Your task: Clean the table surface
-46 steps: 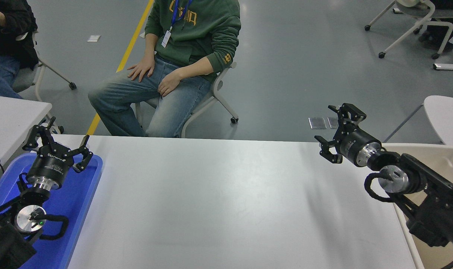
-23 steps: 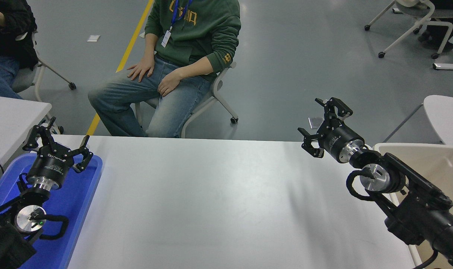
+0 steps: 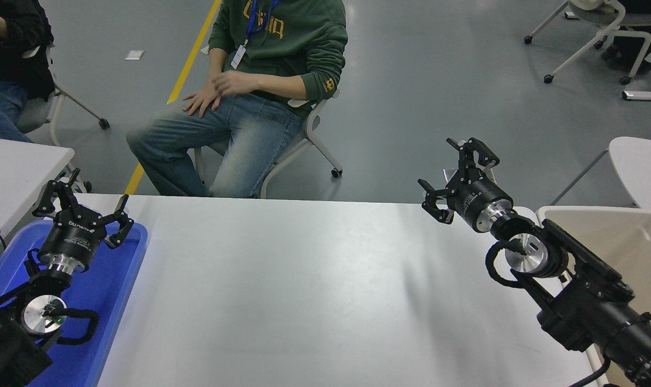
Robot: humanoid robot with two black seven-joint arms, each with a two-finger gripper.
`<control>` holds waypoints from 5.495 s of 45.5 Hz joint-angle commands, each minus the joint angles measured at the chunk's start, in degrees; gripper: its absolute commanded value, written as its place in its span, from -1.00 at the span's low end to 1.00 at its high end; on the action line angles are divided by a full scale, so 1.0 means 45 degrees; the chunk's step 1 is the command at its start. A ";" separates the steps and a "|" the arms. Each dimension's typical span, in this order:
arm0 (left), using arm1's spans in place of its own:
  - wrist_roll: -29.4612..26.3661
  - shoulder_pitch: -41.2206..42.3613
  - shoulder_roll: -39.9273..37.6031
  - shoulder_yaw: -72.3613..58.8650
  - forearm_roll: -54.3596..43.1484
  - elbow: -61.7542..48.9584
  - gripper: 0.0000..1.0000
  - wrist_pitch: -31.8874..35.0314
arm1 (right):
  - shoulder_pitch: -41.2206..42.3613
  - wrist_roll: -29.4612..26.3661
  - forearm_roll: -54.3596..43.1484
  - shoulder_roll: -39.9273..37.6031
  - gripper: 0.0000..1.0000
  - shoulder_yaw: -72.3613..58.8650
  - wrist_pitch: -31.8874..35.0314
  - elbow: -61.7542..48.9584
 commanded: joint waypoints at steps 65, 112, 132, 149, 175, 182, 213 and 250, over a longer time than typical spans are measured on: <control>-0.0020 0.0000 0.0003 0.0011 0.0000 0.0000 1.00 0.0000 | -0.0475 0.0205 0.0018 -0.0512 1.00 0.0204 -0.0019 -0.0172; -0.0020 0.0000 -0.0016 0.0011 0.0000 0.0000 1.00 0.0000 | -0.0514 0.0205 0.0018 -0.0531 1.00 0.0223 -0.0019 -0.0191; -0.0020 0.0000 0.0003 0.0011 0.0000 0.0000 1.00 0.0000 | -0.0592 0.0205 0.0018 -0.0512 1.00 0.0204 -0.0019 -0.0191; -0.0020 0.0000 0.0003 0.0011 0.0000 0.0000 1.00 0.0000 | -0.0670 0.0205 0.0018 -0.0551 1.00 0.0223 -0.0019 -0.0211; -0.0020 0.0000 0.0003 0.0011 0.0000 0.0000 1.00 0.0000 | -0.0670 0.0205 0.0018 -0.0785 1.00 0.0204 0.0000 -0.0211; -0.0020 0.0000 0.0003 0.0011 0.0000 0.0000 1.00 0.0000 | -0.0670 0.0205 0.0018 -0.0785 1.00 0.0204 -0.0019 -0.0211; -0.0020 0.0000 0.0003 0.0011 0.0000 0.0000 1.00 0.0000 | -0.0690 0.0205 0.0018 -0.0785 1.00 0.0223 -0.0019 -0.0211; -0.0020 0.0000 0.0003 0.0011 0.0000 0.0000 1.00 0.0000 | -0.0749 0.0205 0.0018 -0.0804 1.00 0.0262 -0.0019 -0.0211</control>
